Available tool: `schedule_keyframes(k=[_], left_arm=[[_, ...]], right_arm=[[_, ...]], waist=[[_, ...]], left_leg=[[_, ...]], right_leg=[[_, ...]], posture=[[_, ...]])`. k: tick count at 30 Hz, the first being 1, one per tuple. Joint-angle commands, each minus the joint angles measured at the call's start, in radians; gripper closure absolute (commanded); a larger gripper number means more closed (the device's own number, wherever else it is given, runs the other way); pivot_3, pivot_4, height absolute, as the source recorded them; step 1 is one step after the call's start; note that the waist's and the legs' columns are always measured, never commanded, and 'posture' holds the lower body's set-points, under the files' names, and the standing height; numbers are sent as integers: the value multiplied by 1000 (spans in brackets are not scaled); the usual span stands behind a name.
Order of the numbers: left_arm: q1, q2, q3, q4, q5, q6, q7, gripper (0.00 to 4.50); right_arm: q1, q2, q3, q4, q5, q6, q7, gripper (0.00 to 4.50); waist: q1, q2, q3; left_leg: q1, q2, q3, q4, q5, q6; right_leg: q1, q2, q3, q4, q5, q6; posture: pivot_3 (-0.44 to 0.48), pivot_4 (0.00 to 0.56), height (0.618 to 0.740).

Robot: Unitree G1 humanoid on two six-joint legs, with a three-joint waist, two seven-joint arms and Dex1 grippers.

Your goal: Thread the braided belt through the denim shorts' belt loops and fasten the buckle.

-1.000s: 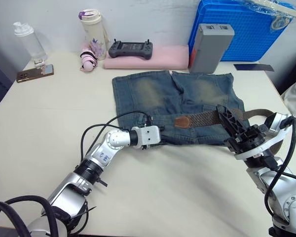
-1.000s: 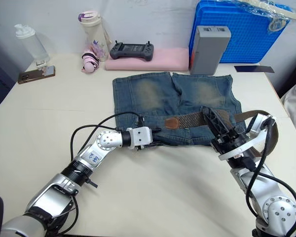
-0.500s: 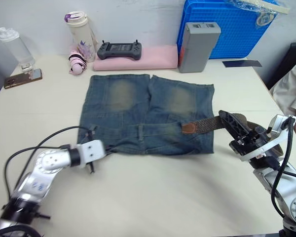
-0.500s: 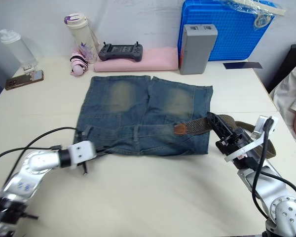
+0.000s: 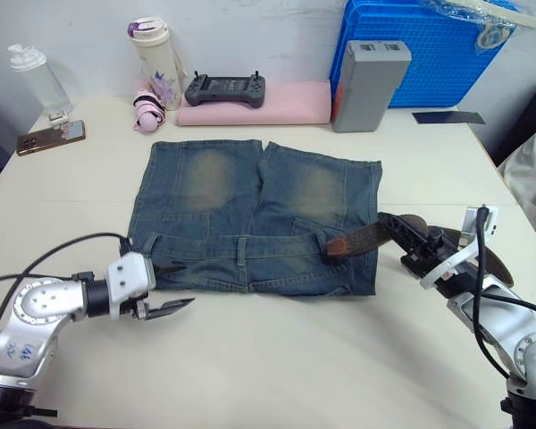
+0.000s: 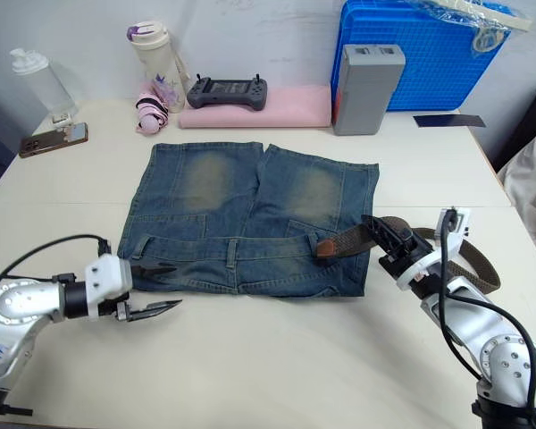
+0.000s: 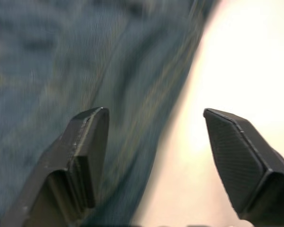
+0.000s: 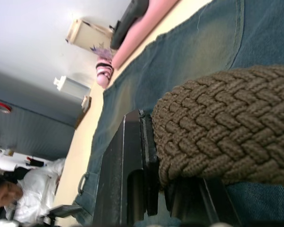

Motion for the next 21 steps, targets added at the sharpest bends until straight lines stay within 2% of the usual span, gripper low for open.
schedule_keyframes(k=[1, 6, 9, 14, 21], left_arm=[[-55, -40, -12, -90, -130, 142, 5, 972], [-167, -216, -91, -104, -140, 227, 120, 972], [-175, -273, -117, -110, -112, 233, 153, 972], [-167, -306, -116, -126, -109, 254, 185, 972], [-157, -313, -115, -140, -95, 260, 208, 972]], right_arm=[[-43, -26, -19, 35, -15, 28, 17, 4500], [-130, -69, -5, 160, -80, 99, 65, 4500], [-161, -74, -3, 194, -122, 130, 91, 4500], [-194, -81, -32, 195, -166, 161, 128, 4500], [-229, -92, -34, 131, -204, 178, 108, 4500]], waist=[[4, 1, 0], [8, 0, 1], [4, 0, 1], [7, 0, 1], [8, 0, 1]], left_leg=[[0, 0, 0, 0, 0, 0], [-1, 0, 0, 4, 0, 0], [-1, 0, 0, 4, 0, 0], [-1, 0, 0, 4, 0, 0], [-2, 0, 0, 6, 0, 0]], right_leg=[[0, 0, 0, 0, 0, 0], [1, 0, -1, 1, 1, 1], [0, 1, -1, 1, 1, 1], [0, 2, -1, 2, 1, 1], [0, 1, -1, 2, 1, 1]], posture=[[0, 150, 725], [0, 150, 725], [0, 150, 725], [0, 150, 725], [0, 150, 725]])
